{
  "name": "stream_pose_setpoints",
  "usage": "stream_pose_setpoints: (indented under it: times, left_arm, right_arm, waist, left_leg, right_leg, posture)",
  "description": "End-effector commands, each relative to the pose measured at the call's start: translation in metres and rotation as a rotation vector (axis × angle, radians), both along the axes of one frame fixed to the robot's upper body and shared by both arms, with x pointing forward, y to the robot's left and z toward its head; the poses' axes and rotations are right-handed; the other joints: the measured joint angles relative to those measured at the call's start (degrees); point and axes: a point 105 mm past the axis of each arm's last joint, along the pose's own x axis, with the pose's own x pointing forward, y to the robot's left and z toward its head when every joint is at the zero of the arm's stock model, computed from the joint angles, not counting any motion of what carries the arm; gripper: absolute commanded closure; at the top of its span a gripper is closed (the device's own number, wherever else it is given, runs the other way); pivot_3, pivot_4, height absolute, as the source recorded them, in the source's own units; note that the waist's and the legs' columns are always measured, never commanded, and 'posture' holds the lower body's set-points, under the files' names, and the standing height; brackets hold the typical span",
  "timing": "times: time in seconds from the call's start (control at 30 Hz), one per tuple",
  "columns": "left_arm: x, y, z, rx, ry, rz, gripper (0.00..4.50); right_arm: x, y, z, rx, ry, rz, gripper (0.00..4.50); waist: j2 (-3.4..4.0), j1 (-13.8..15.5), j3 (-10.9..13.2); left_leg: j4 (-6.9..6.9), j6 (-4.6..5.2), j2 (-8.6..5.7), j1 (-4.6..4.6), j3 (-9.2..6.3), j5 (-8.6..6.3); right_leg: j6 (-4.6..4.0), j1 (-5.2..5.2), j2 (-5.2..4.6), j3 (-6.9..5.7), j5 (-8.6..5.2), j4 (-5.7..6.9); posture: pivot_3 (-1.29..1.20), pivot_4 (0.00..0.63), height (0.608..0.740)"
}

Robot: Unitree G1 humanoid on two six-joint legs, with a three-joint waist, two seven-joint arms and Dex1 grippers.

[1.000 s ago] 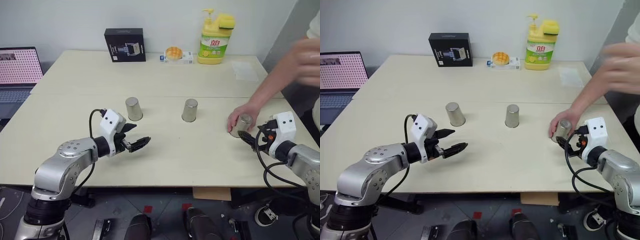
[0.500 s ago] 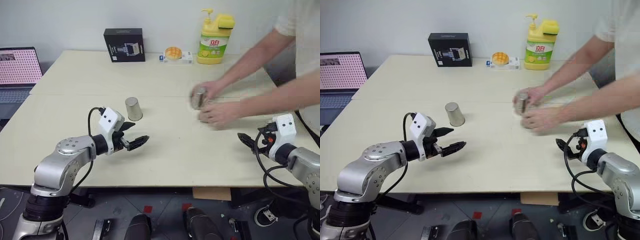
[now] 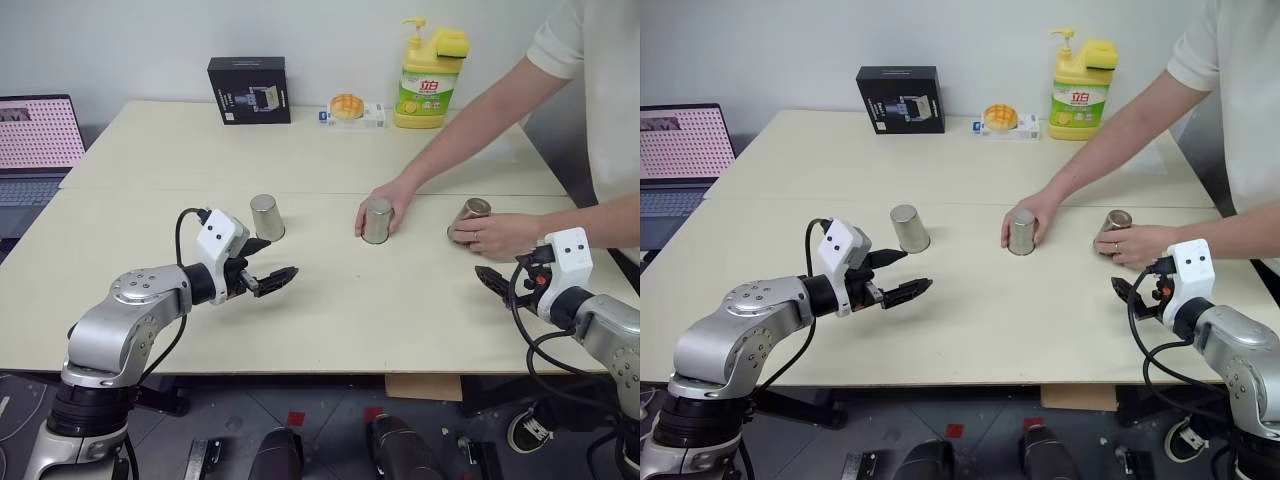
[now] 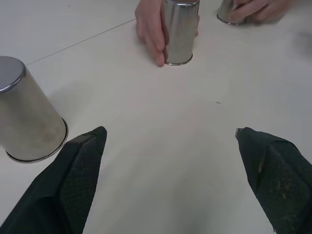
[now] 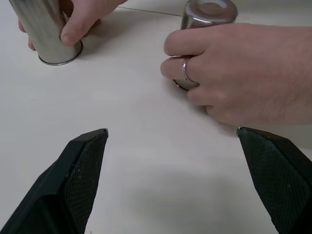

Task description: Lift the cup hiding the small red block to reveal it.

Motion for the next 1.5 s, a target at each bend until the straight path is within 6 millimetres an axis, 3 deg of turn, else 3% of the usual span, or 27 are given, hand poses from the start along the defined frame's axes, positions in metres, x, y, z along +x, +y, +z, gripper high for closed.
stream_pose_setpoints:
  times: [0.03, 0.2, 0.6, 0.8, 1.33, 1.5]
  left_arm:
    - [0.001, 0.002, 0.009, 0.013, -0.045, 0.002, 0.0]
    - [0.005, -0.003, 0.016, -0.023, -0.113, 0.006, 0.0]
    - [-0.011, -0.028, 0.005, -0.062, -0.239, -0.06, 0.0]
    - [-0.02, -0.049, 0.009, -0.128, -0.247, -0.105, 0.0]
    - [-0.018, -0.046, 0.005, -0.095, -0.242, -0.114, 0.0]
    - [-0.014, -0.041, 0.007, -0.085, -0.248, -0.105, 0.0]
  right_arm:
    - [-0.005, 0.012, 0.009, 0.003, -0.035, 0.065, 0.01]
    - [-0.002, 0.052, -0.003, -0.026, -0.032, 0.238, 0.01]
    - [0.074, 0.112, -0.009, 0.066, -0.152, 0.235, 0.01]
    - [0.103, 0.137, -0.006, 0.081, -0.177, 0.29, 0.01]
    - [0.143, 0.161, -0.007, 0.094, -0.198, 0.315, 0.01]
    - [0.148, 0.161, 0.001, 0.11, -0.249, 0.319, 1.06]
  waist:
    - [0.0, 0.0, 0.0]
    - [0.0, -0.1, 0.0]
    - [0.0, -0.1, 0.0]
    - [0.0, -0.1, 0.0]
    - [0.01, -0.4, 0.0]
    - [0.02, -0.4, 0.0]
  left_leg:
    - [0.0, 0.0, 0.0, 0.0, 0.0, 0.0]
    - [0.0, 0.0, 0.01, 0.03, 0.0, 0.0]
    - [0.03, 0.0, 0.02, 0.06, 0.08, 0.0]
    - [0.04, 0.0, 0.01, 0.05, 0.06, 0.0]
    - [0.03, 0.0, 0.01, 0.08, 0.02, 0.0]
    - [0.03, 0.0, 0.01, 0.07, -0.01, 0.0]
  right_leg:
    - [0.0, 0.0, 0.0, 0.0, 0.0, 0.0]
    - [0.0, 0.0, 0.01, 0.0, 0.0, 0.02]
    - [0.22, 0.0, 0.01, 0.04, 0.13, 0.12]
    - [0.26, 0.01, 0.01, 0.03, 0.16, 0.12]
    - [0.28, 0.01, 0.04, 0.01, 0.18, 0.19]
    - [0.27, 0.01, 0.04, -0.01, 0.18, 0.19]
  posture:
    - [0.0, 0.15, 0.74]
    - [0.0, 0.15, 0.74]
    - [0.0, 0.15, 0.74]
    - [0.0, 0.15, 0.74]
    - [0.0, 0.15, 0.74]
    - [0.0, 0.15, 0.74]
